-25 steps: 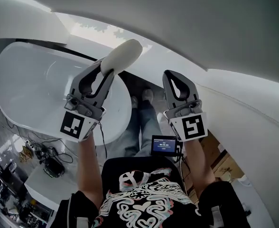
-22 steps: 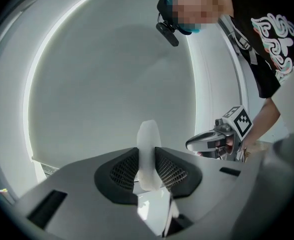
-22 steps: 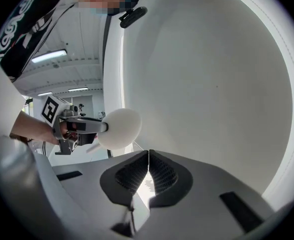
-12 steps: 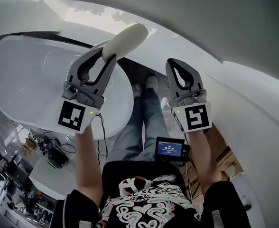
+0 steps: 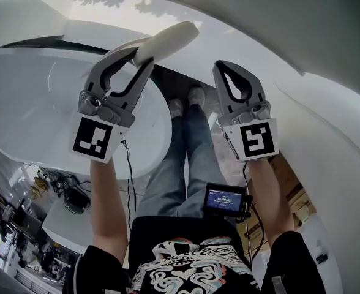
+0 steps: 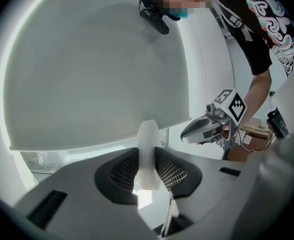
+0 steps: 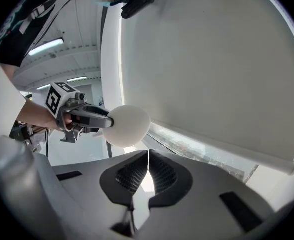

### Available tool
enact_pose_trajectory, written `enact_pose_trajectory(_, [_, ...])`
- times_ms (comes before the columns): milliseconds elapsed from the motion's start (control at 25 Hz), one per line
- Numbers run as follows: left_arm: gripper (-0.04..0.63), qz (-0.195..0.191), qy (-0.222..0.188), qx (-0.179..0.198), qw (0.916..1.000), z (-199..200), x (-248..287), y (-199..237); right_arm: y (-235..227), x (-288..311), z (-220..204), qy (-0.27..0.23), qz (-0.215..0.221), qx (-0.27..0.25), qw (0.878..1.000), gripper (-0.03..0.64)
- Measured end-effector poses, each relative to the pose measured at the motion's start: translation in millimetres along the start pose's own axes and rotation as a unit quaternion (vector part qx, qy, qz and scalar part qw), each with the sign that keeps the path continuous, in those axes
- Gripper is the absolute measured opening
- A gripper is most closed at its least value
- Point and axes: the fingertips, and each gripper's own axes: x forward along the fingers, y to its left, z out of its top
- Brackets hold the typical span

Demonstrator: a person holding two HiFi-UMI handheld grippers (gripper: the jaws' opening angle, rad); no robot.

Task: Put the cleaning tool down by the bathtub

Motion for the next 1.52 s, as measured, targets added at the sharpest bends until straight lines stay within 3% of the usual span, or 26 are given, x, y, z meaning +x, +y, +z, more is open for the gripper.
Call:
enact_pose_trajectory(160, [0.112,-0.031,0.023,0.045,0.9982,-25.4,14.4,-4.3,-1.2,9.4,-25.3,0.012,-0.006,0.005,1.0,0.028])
enact_pose_trajectory(400, [0.112,-0.05,0.032,0.041,0.9974,-57.0,34.5,-3.9,-5.0,19.9,-59.3,0.032,-0.017,0.014,0.999,0.028])
enact_pose_trajectory(600, [0.112,-0.063,0.014,-0.004,0.9979,-78.1,49.9,-4.8,-13.3,25.0,-84.7,0.05,-0.049,0.031,0.997,0.028])
enact_pose_trajectory(1040, [0.112,-0.134,0.054,0.069,0.9871,-118.6,89.2,-20.7,-25.5,43.6,-130.7,0.075,-0.066,0.049,0.994,0.028])
enact_pose_trajectory(1520, [0.112,-0.179,0.087,0.075,0.9771,-163.4,126.7,-34.1,-43.6,63.9,-171.7,0.096,-0.086,0.067,0.989,0.028])
